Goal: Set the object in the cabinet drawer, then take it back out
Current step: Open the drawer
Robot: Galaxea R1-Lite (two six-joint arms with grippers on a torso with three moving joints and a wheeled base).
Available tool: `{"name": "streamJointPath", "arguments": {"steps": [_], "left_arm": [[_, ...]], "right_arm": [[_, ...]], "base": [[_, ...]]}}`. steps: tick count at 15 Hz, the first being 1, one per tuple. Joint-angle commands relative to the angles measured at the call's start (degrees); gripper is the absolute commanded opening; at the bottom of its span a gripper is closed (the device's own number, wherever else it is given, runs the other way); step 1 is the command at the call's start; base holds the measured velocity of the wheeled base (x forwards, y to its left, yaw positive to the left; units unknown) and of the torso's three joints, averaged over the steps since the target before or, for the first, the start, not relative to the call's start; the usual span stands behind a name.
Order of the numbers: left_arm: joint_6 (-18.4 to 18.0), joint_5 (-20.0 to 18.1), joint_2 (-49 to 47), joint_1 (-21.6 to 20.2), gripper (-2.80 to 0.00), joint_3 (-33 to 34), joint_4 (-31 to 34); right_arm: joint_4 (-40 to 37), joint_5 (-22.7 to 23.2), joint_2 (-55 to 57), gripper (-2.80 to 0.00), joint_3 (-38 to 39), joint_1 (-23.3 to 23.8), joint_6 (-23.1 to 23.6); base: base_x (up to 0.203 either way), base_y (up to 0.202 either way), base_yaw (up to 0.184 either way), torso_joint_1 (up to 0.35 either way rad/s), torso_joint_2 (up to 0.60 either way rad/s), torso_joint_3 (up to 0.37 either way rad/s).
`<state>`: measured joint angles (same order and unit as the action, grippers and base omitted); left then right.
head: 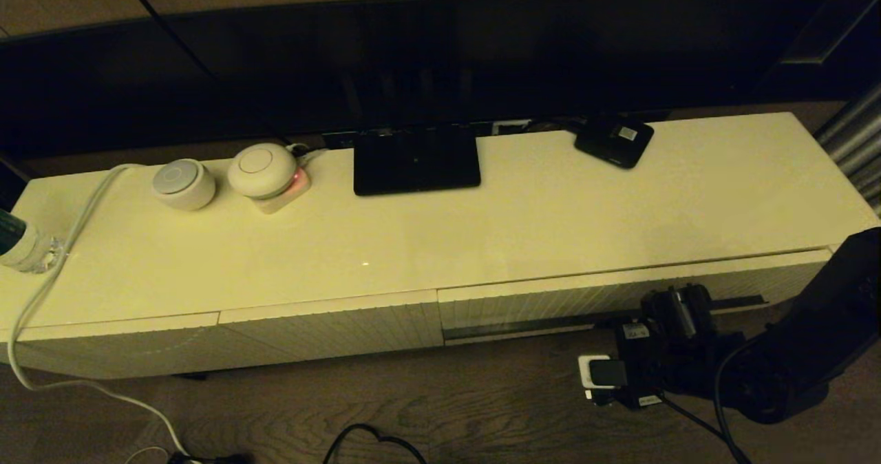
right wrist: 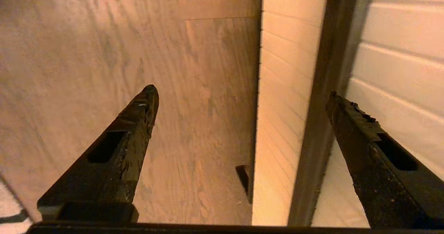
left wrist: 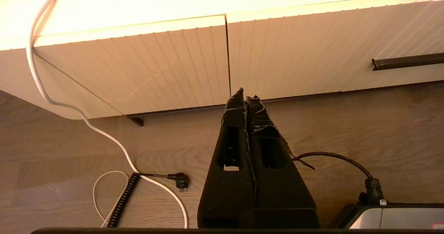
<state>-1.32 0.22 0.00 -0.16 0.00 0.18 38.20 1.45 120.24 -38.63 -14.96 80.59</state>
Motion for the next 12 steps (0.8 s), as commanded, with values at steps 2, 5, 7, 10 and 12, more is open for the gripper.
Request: {"name": "streamJointPath", "arguments": {"steps": [2,5,7,10,12], "left_arm": [[0.00,0.04,0.00,-0.02,-2.80,0.18,0.00],[0.00,0.04,0.00,-0.02,-2.80,0.18,0.00],[0.00,0.04,0.00,-0.02,-2.80,0.18,0.00],[0.00,0.04,0.00,-0.02,-2.80,0.18,0.00],[0.00,0.04,0.00,-0.02,-2.80,0.18,0.00]], "right_arm": [[0.30,0.13,0.70,0.00,-1.84,0.02,0.49],[0.30,0.13,0.70,0.00,-2.41,-0.07,0.52],[0.30,0.05,1.34,0.00,-3.60,0.01,0.51],[1.59,0.03,2.81,0.00,-4.60,0.02,0.52],[1.62,-0.04,3.42,0.00,-5.48,-0.05,0.49]], "base": [[0.000,0.000,0.000,0.000,0.00,0.000],[0.000,0.000,0.000,0.000,0.00,0.000],[0.000,0.000,0.000,0.000,0.00,0.000],[0.000,0.000,0.000,0.000,0.00,0.000],[0.000,0.000,0.000,0.000,0.00,0.000]]}}
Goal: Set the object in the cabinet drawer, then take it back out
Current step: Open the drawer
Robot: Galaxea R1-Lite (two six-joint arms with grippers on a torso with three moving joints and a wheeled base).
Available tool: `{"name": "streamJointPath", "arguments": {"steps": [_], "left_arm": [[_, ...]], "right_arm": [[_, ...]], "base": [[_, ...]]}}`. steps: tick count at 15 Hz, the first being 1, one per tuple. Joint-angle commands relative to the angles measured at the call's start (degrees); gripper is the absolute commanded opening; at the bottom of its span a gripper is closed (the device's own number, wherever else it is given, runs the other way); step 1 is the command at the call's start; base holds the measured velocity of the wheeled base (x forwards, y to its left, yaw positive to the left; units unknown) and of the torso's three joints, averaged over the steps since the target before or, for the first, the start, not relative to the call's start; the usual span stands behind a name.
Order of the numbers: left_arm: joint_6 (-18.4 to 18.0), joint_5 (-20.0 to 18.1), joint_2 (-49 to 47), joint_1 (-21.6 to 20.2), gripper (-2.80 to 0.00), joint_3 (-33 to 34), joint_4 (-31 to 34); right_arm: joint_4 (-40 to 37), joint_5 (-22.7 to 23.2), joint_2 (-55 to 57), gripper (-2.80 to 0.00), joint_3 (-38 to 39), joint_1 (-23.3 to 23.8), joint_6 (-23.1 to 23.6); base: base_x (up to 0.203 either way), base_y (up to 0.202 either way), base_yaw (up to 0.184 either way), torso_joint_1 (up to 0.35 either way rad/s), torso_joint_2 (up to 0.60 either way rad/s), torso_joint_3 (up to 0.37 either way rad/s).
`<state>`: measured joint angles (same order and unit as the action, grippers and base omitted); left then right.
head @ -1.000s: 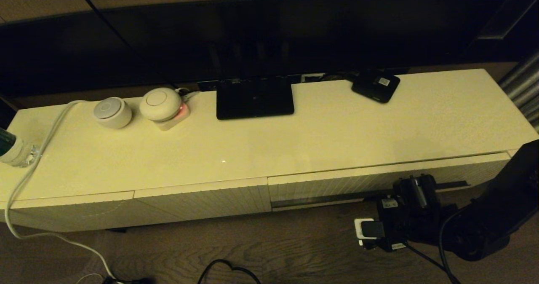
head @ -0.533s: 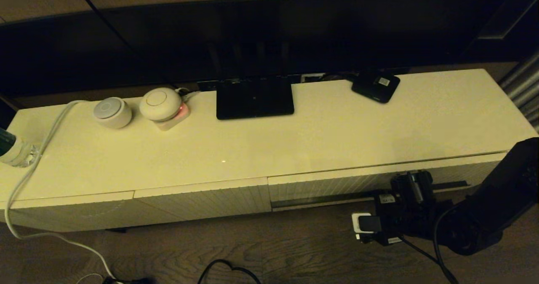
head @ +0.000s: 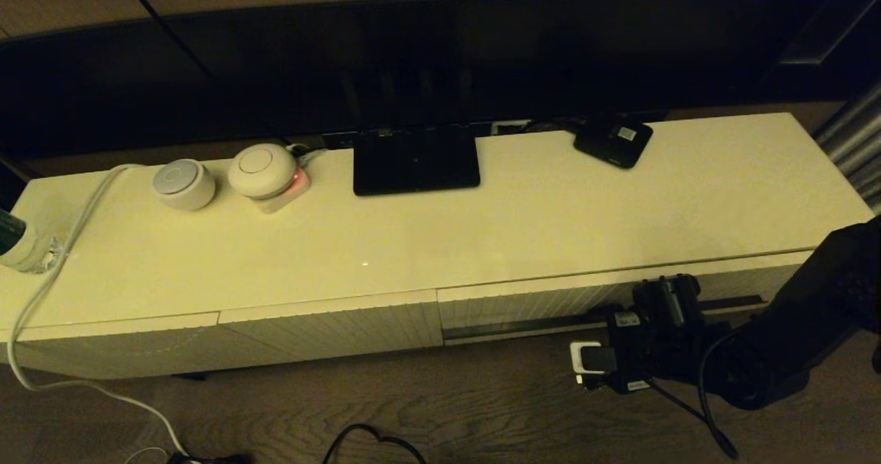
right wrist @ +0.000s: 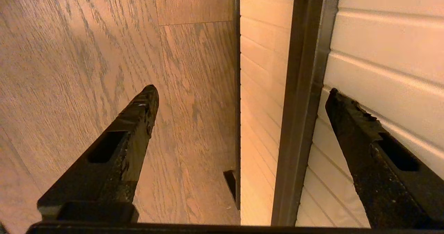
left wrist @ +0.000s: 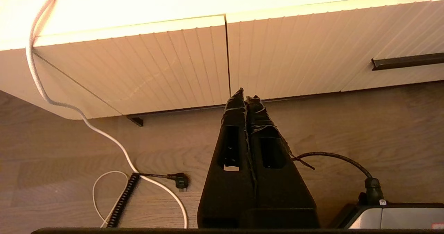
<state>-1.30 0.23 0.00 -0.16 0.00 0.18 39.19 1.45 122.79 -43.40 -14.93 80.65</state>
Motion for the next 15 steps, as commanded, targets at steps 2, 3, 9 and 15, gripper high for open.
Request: {"name": "streamJointPath", "arguments": {"steps": [2,3,9,15], "left_arm": [[-0.02,0.03,0.00,-0.02,-2.80,0.18,-0.01],[-0.02,0.03,0.00,-0.02,-2.80,0.18,-0.01],[-0.02,0.03,0.00,-0.02,-2.80,0.18,-0.01],[-0.02,0.03,0.00,-0.02,-2.80,0.18,-0.01]], "right_arm": [[0.62,-0.04,1.37,0.00,-0.64,-0.10,0.39],[0.62,-0.04,1.49,0.00,-0.64,-0.10,0.39],[0.71,-0.04,1.67,0.00,1.62,-0.10,0.39],[0.78,0.13,0.41,0.00,4.81,-0.86,0.30]], "base": [[0.000,0.000,0.000,0.000,0.00,0.000],[0.000,0.000,0.000,0.000,0.00,0.000],[0.000,0.000,0.000,0.000,0.00,0.000],[0.000,0.000,0.000,0.000,0.00,0.000]]}}
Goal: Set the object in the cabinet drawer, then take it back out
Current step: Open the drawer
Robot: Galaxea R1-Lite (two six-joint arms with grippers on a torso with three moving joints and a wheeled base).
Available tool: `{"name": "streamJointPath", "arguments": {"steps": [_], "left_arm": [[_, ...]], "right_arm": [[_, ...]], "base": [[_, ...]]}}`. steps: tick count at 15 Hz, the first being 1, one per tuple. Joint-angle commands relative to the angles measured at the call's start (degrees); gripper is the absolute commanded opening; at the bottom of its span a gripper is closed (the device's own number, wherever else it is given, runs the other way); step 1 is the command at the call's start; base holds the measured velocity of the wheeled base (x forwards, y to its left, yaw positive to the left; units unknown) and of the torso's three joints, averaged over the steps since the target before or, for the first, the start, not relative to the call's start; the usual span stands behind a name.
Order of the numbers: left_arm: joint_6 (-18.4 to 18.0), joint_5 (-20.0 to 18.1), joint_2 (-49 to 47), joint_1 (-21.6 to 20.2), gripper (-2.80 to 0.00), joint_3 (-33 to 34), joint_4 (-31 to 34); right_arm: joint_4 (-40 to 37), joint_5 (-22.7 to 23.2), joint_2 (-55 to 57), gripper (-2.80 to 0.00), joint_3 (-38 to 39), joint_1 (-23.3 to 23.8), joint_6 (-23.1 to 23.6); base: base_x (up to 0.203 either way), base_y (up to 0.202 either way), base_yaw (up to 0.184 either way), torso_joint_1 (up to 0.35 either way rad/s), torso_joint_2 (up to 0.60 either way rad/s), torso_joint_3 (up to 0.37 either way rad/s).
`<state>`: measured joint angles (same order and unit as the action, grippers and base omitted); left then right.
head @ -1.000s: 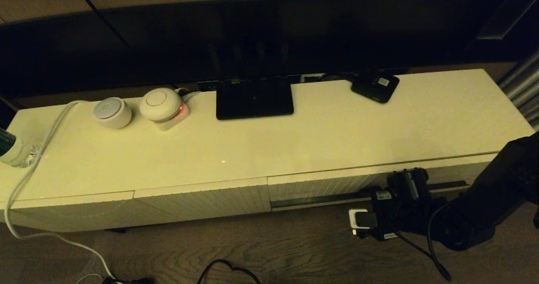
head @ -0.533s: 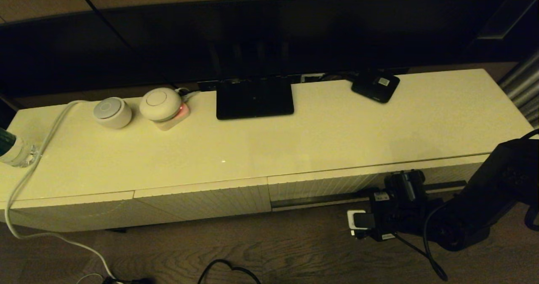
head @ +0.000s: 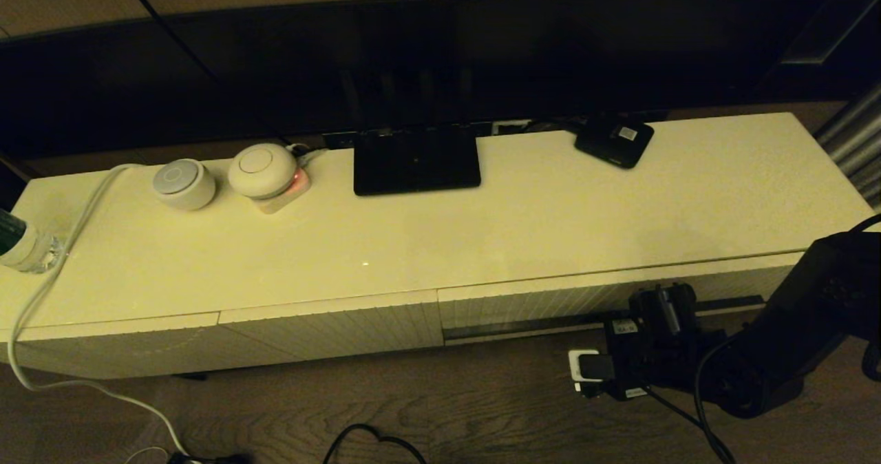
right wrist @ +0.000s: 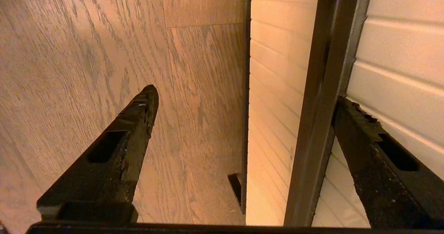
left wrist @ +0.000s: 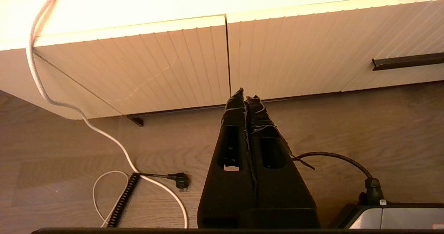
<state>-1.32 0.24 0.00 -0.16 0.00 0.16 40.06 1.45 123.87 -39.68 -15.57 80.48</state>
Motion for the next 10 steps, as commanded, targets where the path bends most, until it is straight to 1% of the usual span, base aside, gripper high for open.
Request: {"name": "streamJointPath", "arguments": {"steps": [1,3,5,10], "left_arm": [[0.00,0.02,0.00,-0.02,-2.80,0.18,0.02],[0.00,0.02,0.00,-0.02,-2.80,0.18,0.02],[0.00,0.02,0.00,-0.02,-2.80,0.18,0.02],[0.00,0.02,0.00,-0.02,-2.80,0.18,0.02]], "right_arm": [[-0.08,0.14,-0.94,0.00,1.92,-0.29,0.48],[0.82,0.18,-1.37,0.00,4.42,-0.38,0.52],[3.89,-0.01,-0.91,0.00,6.92,-1.04,0.56],[4.49,0.03,-2.14,0.00,11.51,-2.19,0.38]], "base": [[0.000,0.000,0.000,0.000,0.00,0.000],[0.000,0.000,0.000,0.000,0.00,0.000],[0.000,0.000,0.000,0.000,0.00,0.000],[0.000,0.000,0.000,0.000,0.00,0.000]]}}
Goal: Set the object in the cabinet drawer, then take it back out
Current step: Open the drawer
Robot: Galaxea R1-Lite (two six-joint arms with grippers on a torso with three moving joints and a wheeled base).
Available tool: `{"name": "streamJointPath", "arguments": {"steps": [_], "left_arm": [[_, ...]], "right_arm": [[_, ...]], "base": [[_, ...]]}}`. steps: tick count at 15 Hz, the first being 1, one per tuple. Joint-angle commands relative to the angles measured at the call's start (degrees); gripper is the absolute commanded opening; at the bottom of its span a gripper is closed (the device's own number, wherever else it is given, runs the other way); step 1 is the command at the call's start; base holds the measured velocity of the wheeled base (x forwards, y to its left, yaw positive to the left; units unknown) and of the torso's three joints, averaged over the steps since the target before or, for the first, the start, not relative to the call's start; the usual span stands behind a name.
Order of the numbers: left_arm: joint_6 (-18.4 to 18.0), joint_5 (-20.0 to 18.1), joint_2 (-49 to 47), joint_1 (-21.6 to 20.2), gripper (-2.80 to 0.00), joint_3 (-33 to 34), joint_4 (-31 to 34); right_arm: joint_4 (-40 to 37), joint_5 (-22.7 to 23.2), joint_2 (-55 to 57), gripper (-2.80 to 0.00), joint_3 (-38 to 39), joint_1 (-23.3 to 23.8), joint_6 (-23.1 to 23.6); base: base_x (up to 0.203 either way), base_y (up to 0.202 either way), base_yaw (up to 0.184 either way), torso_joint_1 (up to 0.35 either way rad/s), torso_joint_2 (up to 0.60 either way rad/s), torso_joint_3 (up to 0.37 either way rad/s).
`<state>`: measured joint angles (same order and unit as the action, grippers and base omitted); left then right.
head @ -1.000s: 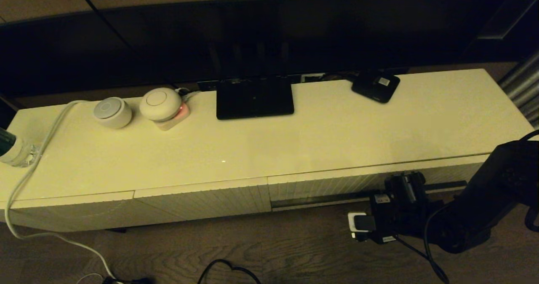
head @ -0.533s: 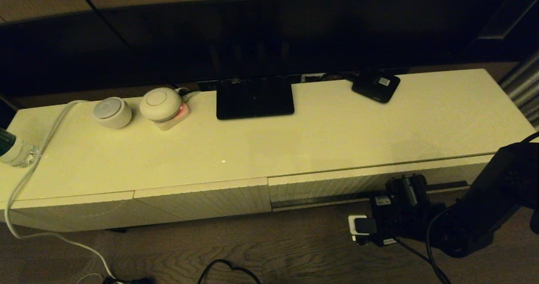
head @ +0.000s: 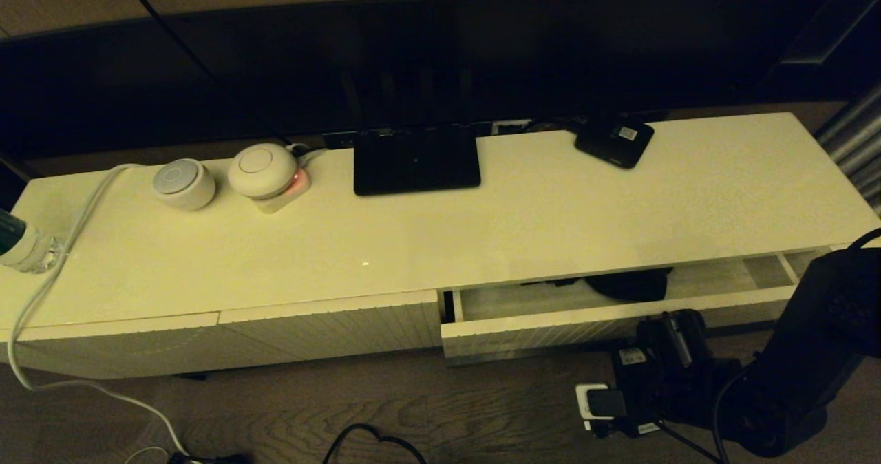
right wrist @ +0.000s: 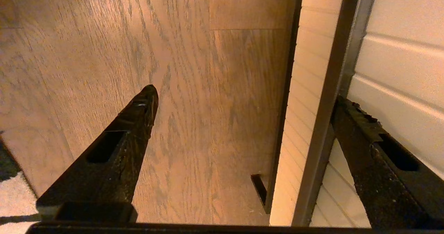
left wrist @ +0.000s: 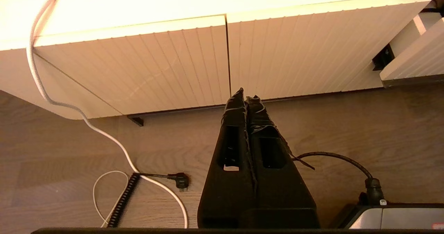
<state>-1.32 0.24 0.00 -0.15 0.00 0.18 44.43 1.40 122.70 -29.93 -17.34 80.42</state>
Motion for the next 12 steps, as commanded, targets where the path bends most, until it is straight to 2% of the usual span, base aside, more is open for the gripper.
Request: {"name": "streamJointPath", "arguments": {"steps": [1,6,7,12], "left_arm": [[0.00,0.02,0.00,-0.03,-2.80,0.18,-0.01],[0.00,0.02,0.00,-0.03,-2.80,0.18,-0.01],[0.00,0.02,0.00,-0.03,-2.80,0.18,-0.01],[0.00,0.02,0.00,-0.03,-2.80,0.18,-0.01]], "right_arm": [[0.12,0.09,-1.97,0.00,3.16,-0.48,0.41],[-0.03,0.17,-9.36,0.00,9.02,-1.53,0.10],[-0.11,0.15,-11.14,-2.80,9.96,-2.05,-0.13],[-4.50,0.23,-25.15,-2.80,14.42,-3.34,-2.94]], "base": [[0.000,0.000,0.000,0.000,0.00,0.000],[0.000,0.000,0.000,0.000,0.00,0.000],[0.000,0.000,0.000,0.000,0.00,0.000],[0.000,0.000,0.000,0.000,0.00,0.000]]}}
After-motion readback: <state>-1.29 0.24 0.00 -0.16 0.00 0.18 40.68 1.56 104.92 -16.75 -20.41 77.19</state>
